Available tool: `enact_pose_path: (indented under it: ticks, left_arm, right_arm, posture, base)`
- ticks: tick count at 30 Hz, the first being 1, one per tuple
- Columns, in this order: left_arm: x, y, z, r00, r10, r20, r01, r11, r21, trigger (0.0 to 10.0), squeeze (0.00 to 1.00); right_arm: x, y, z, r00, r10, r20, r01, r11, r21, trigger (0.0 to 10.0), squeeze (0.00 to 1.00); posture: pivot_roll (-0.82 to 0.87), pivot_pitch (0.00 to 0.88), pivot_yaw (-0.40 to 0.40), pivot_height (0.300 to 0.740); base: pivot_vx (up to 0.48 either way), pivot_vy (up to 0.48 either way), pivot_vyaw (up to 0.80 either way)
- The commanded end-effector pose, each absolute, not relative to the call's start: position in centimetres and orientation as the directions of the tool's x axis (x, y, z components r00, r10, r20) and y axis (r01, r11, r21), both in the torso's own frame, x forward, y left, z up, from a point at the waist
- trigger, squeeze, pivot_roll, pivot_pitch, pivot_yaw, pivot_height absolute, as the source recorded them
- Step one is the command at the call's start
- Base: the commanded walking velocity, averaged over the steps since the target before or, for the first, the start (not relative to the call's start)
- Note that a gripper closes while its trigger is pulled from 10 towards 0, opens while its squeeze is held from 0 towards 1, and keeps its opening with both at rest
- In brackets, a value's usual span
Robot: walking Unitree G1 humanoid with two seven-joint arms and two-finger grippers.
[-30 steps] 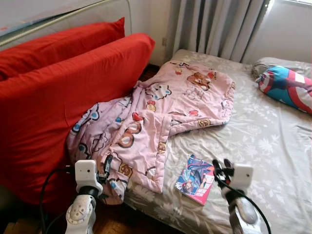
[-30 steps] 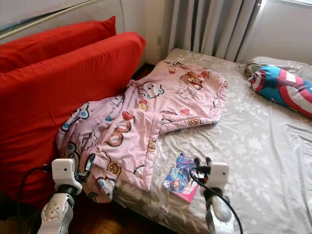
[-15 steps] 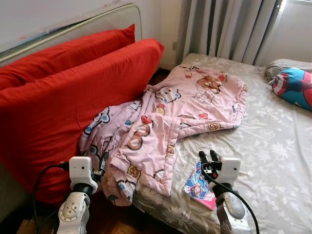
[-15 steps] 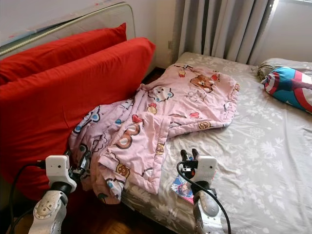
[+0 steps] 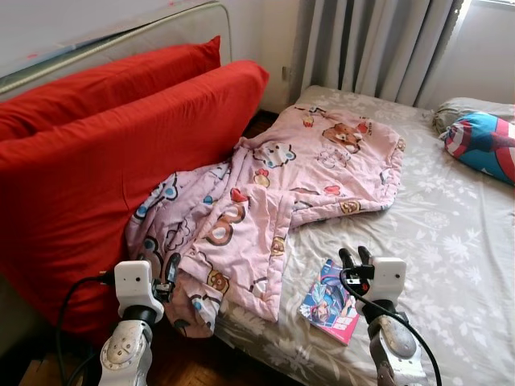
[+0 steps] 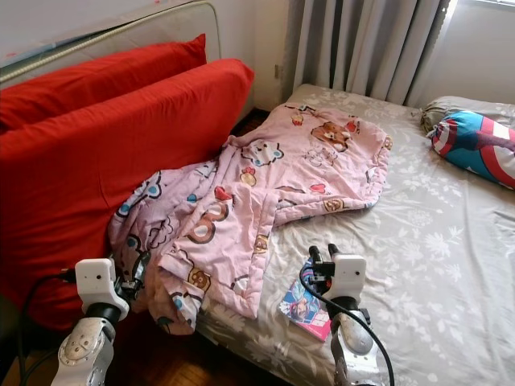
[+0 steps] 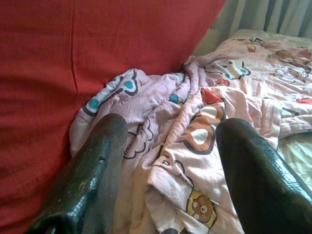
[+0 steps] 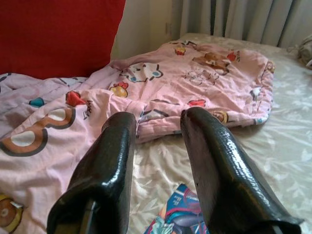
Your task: Clean up the room
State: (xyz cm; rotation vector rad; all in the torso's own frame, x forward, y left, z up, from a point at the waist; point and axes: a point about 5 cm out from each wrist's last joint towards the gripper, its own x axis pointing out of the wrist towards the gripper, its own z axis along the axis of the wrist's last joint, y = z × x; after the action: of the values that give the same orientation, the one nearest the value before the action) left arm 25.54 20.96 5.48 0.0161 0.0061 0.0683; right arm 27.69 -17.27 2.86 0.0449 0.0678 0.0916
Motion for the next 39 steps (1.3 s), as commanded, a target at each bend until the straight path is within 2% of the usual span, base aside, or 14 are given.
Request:
enact_pose_path:
  ticks: [1, 11, 24, 39]
  left_arm:
    - [25.2, 21.1, 5.5, 0.996, 0.084, -0.015, -0.084, 0.996, 0.007, 10.0, 0.00]
    - [25.3, 21.2, 5.6, 0.996, 0.083, -0.027, -0.083, 0.996, 0.011, 10.0, 0.00]
    - [25.1, 21.4, 5.7, 0.995, 0.097, -0.034, -0.097, 0.995, 0.007, 10.0, 0.00]
    - [25.1, 21.5, 5.7, 0.994, 0.099, -0.040, -0.099, 0.995, 0.003, 10.0, 0.00]
  right_arm:
    - [27.8, -17.9, 3.2, 0.994, 0.085, -0.065, -0.083, 0.996, 0.030, 10.0, 0.00]
    - [27.5, -17.7, 2.6, 0.993, 0.050, -0.104, -0.047, 0.999, 0.025, 10.0, 0.00]
    - [27.7, -16.9, 2.4, 0.991, 0.059, -0.120, -0.055, 0.998, 0.031, 10.0, 0.00]
    - [27.6, -16.8, 2.6, 0.993, 0.063, -0.103, -0.060, 0.998, 0.036, 10.0, 0.00]
  posture:
    - [-0.10, 0.053, -0.034, 0.740]
    - [-0.10, 0.060, -0.025, 0.740]
    - [-0.09, 0.064, -0.028, 0.661]
    - [-0.09, 0.064, -0.031, 0.661]
  base:
    - [0.000, 0.000, 0.00]
    - [0.000, 0.000, 0.00]
    - [0.000, 0.000, 0.00]
    - [0.000, 0.000, 0.00]
